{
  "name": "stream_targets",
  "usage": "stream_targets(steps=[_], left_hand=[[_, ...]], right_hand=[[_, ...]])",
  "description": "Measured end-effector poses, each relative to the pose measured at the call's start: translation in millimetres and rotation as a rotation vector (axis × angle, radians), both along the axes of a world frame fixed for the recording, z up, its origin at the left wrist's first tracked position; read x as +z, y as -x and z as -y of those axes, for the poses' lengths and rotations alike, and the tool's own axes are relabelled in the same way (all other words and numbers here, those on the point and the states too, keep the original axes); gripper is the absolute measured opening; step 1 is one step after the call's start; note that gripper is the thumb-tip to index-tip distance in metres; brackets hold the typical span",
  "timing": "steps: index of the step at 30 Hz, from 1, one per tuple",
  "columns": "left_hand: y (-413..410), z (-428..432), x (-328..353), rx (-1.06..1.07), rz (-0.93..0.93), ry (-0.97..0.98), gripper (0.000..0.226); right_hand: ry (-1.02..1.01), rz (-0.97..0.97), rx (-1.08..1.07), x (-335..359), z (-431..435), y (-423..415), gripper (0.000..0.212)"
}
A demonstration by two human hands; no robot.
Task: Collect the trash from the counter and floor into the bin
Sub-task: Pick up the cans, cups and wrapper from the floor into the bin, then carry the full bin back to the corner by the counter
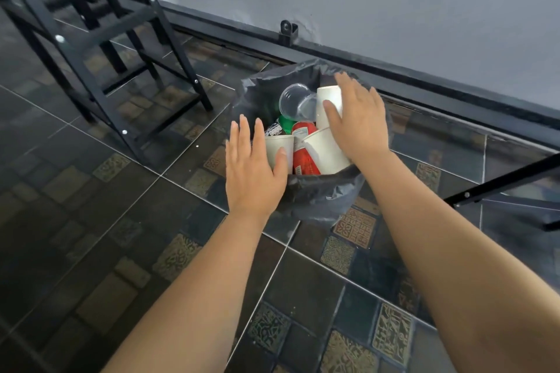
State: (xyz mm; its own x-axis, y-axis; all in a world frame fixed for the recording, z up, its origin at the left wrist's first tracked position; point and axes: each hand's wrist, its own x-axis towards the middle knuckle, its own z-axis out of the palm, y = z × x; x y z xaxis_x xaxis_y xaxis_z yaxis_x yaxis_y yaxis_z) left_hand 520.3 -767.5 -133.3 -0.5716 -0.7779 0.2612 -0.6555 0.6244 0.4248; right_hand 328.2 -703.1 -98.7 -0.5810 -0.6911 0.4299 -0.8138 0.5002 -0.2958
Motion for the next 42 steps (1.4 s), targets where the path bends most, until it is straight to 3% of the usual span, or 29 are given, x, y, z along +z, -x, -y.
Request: stream_targets(steps=[4,8,11,16,22,27,35,42], left_hand=[[1.8,4.4,5.5,0.009,-0.113,-0.104,0.064],[10.9,25.3,19.8,0.143,-0.24,-0.268,0.057],[18.4,44.0,28.8,0.208,-0.261,-0.47,0.051],[25.9,61.1,21.8,0.179,-0.433,-0.598,0.038],[34.2,65.3,19.0,0.261,-0.674,-0.818,0.045],[15.7,52.2,29.5,0.292,-0.689,-0.873,0.046],[-23.8,10.0,162.3,0.287,-0.563,-0.908,0.045],[-55.5,-47.8,370.3,0.253,-0.457,-0.964,0.046]], right_hand=[[-0.026,0.072,-0.162,4.1,-20.0,16.7,0.052],[-0.083,0.429,-0.248,-1.2,-38.8,23.4,0.058],[0.088,0.771,-0.224,-2.2,-38.2,20.4,0.056],[0.342,1.027,-0.186,-7.4,-38.3,22.9,0.054],[0.433,1.171,-0.198,-13.2,-35.0,28.1,0.052],[0.471,1.28,-0.239,7.4,-45.7,2.6,0.052],[0.51,1.4,-0.396,131.6,-98.6,-56.4,0.054],[0.566,1.441,-0.534,334.1,-168.3,-106.5,0.055]])
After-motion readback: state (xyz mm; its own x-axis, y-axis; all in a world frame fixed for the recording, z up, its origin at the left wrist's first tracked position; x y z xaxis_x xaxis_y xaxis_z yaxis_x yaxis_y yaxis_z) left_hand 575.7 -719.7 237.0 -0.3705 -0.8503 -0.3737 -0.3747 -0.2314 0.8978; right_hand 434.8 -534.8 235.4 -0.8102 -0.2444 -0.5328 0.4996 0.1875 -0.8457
